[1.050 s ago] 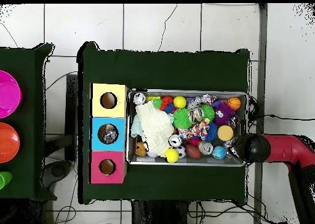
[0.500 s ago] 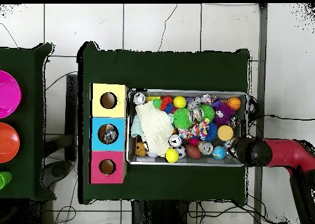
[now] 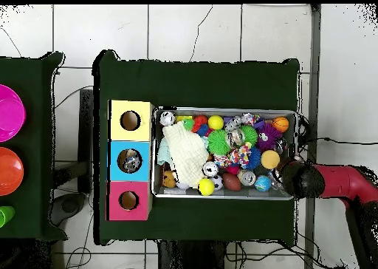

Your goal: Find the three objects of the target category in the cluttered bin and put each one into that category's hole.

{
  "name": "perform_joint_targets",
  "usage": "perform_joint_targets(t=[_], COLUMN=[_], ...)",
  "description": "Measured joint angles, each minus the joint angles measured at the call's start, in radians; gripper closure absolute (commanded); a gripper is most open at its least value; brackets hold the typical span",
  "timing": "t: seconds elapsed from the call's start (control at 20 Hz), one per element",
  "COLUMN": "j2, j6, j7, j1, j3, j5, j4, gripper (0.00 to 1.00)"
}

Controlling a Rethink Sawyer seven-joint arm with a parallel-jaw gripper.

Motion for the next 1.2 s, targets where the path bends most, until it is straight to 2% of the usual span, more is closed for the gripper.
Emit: perform_joint_targets(t=[0.6,1.2], j2=[0.035,0.061], j6=[-0.03,0.037], j7=[0.0,0.0], j1=[0.018,0.067], j3=[-0.004,-0.04], j5=[-0.023,-0.024], j4=[-0.031,-0.085], gripper=[0.0,0.0])
